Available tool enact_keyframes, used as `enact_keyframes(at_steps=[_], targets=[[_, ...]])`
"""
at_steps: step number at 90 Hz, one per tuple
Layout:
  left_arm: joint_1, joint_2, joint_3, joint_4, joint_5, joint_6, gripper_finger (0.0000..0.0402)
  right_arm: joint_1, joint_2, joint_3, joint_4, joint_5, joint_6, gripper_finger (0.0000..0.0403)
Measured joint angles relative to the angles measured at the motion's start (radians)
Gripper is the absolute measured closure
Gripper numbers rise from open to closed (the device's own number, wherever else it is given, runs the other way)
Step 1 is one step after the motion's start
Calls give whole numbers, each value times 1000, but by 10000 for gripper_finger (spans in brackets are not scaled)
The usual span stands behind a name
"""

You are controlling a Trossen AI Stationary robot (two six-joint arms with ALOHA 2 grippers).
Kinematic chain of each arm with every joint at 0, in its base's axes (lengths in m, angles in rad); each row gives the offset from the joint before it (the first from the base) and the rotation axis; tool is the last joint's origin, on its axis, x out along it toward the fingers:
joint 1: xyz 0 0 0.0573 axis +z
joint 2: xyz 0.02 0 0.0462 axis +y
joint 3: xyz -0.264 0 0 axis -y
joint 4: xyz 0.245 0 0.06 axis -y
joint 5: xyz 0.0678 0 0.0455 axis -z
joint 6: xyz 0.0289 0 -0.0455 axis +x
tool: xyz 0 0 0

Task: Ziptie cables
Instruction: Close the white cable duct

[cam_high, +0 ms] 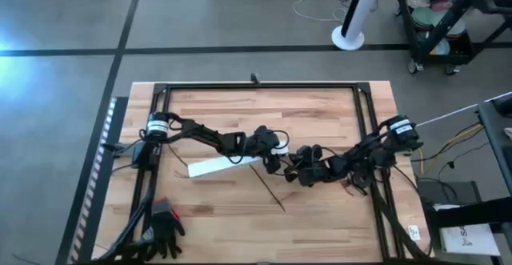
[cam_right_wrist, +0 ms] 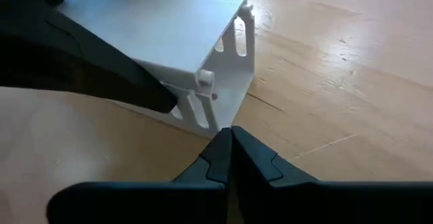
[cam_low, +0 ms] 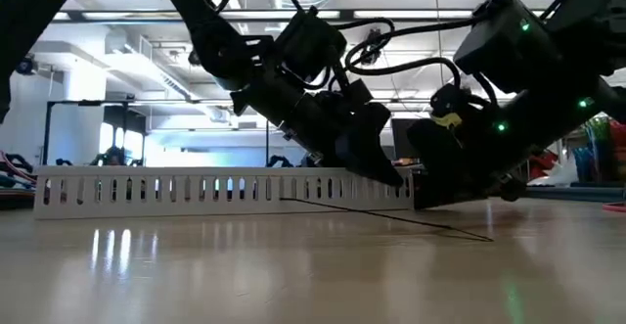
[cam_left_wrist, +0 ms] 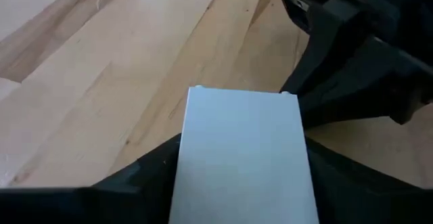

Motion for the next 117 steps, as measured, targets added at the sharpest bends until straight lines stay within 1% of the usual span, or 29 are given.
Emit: enact_keyframes(at_steps=[13,34,46,56,77,87,93,107,117], targets=[[0,-4,0,-1,5,-3,178,0,0,0,-1,-4,-2,403],[0,-4,0,7,18,-17,130,-1,0,0,-2,-12,-3,403],[0,-9,0,3,19,-16,120,-1,0,0,-3,-13,-7,403],[0,-12,0,-1,19,-22,132,-1,0,1,-3,-15,-10,403],[0,-14,1,-1,7,-42,182,-1,0,1,-4,-18,-10,403],[0,-14,3,-2,4,-45,188,-2,0,1,-6,-20,-10,403],[0,-14,3,-1,2,-56,177,-2,0,1,-6,-20,-10,403],[0,-14,5,10,2,-68,137,-2,0,1,-6,-21,-16,403],[0,-15,6,17,2,-70,125,-2,1,1,-6,-22,-18,403]])
